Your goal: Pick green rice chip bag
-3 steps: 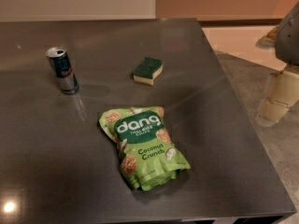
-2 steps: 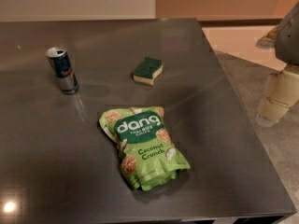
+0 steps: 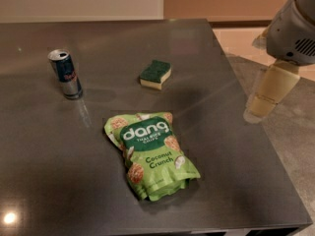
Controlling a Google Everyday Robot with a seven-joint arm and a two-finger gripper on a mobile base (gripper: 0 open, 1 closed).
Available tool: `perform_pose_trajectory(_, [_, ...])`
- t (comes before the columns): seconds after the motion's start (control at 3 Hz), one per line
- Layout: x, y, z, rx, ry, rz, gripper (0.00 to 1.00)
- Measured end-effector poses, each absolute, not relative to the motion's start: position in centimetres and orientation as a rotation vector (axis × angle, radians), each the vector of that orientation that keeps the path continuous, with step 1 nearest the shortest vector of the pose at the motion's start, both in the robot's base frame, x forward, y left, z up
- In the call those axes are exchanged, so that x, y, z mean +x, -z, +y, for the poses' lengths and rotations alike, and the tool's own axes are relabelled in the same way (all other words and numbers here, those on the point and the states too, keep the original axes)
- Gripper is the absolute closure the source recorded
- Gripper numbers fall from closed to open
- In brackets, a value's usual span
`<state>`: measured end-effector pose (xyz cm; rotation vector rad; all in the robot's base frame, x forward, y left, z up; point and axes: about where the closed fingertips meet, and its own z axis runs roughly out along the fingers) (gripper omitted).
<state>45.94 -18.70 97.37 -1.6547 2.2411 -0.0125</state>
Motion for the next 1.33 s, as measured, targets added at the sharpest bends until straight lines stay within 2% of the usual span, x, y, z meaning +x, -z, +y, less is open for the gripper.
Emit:
perform_pose_trajectory(0.67, [48.5, -96.4, -14.2, -1.448, -0.071, 2.387, 0.0])
perform_pose_trajectory(1.33, [48.3, -92.6, -9.5, -1.339, -0.101, 2.548, 0.0])
